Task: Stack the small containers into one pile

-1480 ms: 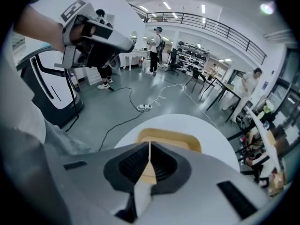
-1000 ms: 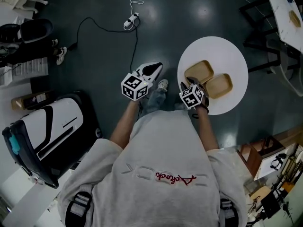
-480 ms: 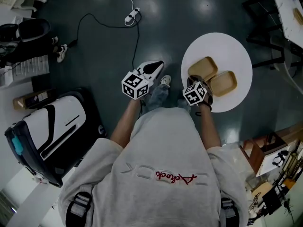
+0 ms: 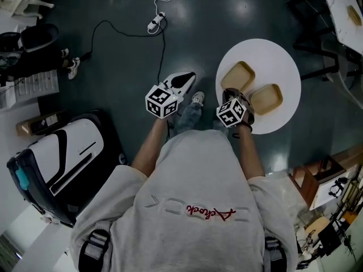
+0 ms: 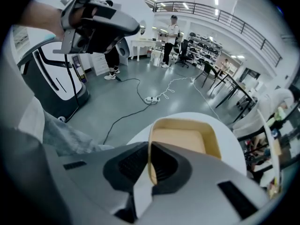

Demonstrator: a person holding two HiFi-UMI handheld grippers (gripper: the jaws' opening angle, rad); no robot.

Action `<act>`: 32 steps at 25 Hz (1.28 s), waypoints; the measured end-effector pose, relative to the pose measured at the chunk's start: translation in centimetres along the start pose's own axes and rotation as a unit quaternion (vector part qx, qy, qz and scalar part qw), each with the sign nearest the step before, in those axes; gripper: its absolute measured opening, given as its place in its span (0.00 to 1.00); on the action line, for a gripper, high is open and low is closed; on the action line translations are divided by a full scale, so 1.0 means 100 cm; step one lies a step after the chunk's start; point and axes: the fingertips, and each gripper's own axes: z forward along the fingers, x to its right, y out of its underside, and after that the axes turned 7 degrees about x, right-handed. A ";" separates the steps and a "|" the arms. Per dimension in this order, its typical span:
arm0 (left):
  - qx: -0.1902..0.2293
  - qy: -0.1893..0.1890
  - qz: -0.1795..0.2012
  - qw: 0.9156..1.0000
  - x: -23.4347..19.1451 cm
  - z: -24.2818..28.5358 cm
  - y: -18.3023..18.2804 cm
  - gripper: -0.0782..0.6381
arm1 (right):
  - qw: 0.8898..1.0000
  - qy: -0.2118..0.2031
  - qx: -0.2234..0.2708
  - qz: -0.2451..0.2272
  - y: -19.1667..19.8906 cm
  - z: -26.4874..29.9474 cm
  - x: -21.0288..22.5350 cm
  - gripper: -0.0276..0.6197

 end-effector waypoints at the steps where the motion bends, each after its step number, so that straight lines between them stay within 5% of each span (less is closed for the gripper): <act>1: 0.000 0.002 0.002 1.000 0.002 0.001 -0.001 0.13 | 1.000 0.005 0.004 -0.004 -0.004 -0.002 0.002 0.10; 16: 0.000 0.065 0.036 0.997 0.042 0.033 -0.026 0.13 | 0.996 0.077 0.041 -0.003 -0.028 -0.049 0.037 0.09; 32: -0.035 0.218 0.073 0.973 0.149 0.124 -0.027 0.13 | 0.976 0.187 -0.014 0.106 0.079 -0.125 0.082 0.09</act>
